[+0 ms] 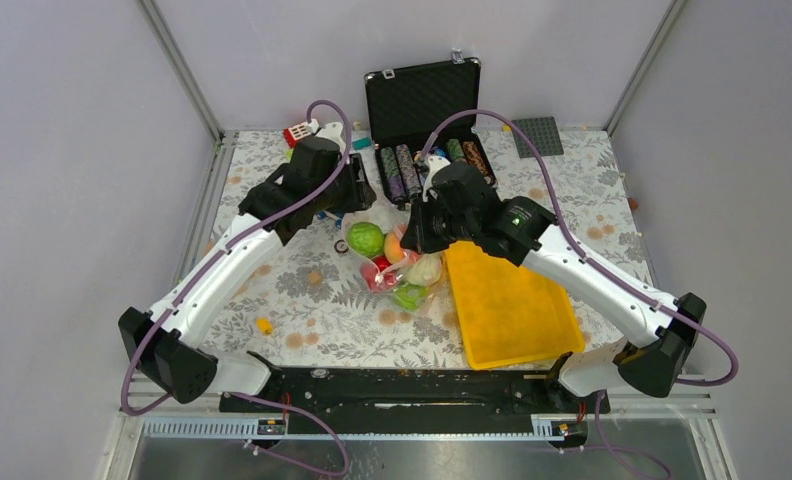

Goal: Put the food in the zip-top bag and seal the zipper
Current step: Adjust the zipper food storage bag at the center of the board.

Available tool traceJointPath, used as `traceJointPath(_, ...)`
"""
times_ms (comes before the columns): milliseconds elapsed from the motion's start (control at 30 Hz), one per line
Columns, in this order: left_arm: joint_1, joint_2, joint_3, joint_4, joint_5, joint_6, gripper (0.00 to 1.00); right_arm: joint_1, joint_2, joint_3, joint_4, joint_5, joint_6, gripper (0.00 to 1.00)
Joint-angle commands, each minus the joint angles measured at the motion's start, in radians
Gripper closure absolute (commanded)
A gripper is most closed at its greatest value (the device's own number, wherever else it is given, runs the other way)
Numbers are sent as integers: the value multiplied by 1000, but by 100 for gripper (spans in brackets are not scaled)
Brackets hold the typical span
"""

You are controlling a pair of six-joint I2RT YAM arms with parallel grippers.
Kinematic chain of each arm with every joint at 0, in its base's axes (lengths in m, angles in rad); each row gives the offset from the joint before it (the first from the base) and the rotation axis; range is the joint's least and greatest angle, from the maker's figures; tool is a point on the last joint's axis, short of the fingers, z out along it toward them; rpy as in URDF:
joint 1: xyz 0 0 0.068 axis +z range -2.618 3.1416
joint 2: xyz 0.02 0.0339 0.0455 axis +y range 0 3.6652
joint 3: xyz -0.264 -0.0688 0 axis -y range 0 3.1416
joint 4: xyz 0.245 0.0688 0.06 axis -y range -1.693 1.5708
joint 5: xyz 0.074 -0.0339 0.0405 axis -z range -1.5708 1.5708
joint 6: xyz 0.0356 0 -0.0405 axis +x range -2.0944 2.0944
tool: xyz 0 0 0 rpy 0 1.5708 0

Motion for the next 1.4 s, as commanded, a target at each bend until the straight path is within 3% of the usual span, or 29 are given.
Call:
traceJointPath(0, 5, -48, -21, 40, 9, -1, 49, -24, -22, -13, 50, -29, 44, 100)
traceJointPath(67, 5, -86, -44, 32, -31, -13, 36, -34, -34, -26, 50, -17, 44, 100)
traceJointPath(167, 5, -142, -98, 17, -98, -46, 28, -44, -55, -47, 59, -19, 42, 100)
traceJointPath(567, 4, -323, -291, 17, -48, -139, 33, -45, -82, -83, 90, -46, 31, 100)
traceJointPath(667, 4, -326, -326, 29, 22, -147, 40, -45, -86, -85, 100, -50, 31, 100)
traceJointPath(800, 4, -321, -358, 50, 49, -158, 74, -45, -91, -98, 127, -91, 30, 100)
traceJointPath(933, 5, -331, -316, 51, 26, -149, 100, -45, -106, -122, 188, -221, 15, 100)
traceJointPath(1100, 4, -319, -212, 66, -28, -104, 100, -45, -125, -140, 244, -394, 55, 100)
traceJointPath(1167, 4, -293, -157, 85, -30, -80, 100, -40, -145, -187, 347, -496, 118, 100)
traceJointPath(1267, 4, -219, -69, 104, 42, -47, 100, -23, -152, -246, 489, -606, 204, 100)
traceJointPath(1367, 4, -150, -21, 134, 191, -18, 100, 9, -144, -272, 528, -563, 219, 100)
